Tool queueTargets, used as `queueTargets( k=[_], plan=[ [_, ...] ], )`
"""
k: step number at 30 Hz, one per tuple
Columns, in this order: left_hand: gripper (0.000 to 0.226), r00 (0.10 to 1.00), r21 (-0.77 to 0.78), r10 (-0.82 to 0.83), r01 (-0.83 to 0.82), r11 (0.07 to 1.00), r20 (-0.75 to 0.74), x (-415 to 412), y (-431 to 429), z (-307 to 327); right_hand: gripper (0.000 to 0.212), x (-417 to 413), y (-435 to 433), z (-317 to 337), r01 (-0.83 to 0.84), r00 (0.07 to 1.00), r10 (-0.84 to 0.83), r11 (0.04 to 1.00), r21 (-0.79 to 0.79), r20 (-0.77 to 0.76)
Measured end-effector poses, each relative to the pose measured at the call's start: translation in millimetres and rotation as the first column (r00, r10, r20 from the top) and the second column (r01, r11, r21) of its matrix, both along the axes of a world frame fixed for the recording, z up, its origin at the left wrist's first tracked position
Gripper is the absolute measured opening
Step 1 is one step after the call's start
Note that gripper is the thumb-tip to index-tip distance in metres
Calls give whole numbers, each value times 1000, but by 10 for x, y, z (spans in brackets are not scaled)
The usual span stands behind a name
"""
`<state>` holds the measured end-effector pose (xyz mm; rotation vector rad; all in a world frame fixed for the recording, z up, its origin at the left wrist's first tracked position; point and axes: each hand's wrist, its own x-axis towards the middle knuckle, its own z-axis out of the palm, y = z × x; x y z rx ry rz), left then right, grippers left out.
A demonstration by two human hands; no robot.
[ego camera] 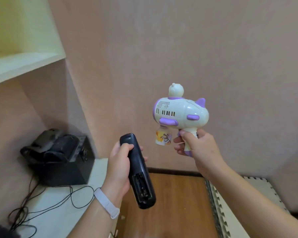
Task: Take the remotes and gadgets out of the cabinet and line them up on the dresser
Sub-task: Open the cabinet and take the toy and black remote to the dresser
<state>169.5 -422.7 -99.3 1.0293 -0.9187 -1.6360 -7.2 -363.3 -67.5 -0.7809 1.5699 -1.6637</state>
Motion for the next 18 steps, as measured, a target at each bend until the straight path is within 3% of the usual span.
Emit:
queueTargets(
  k=[9,18],
  plan=[
    [18,951,-59,-309,310,949,28,-1215,975,58,5,-1030,1520,-41,254,967,-254,967,-9,9],
    [20,798,-133,-598,602,788,73,-2590,2634,212,5,-1982,3647,-110,520,854,-519,853,-46,32]
  ],
)
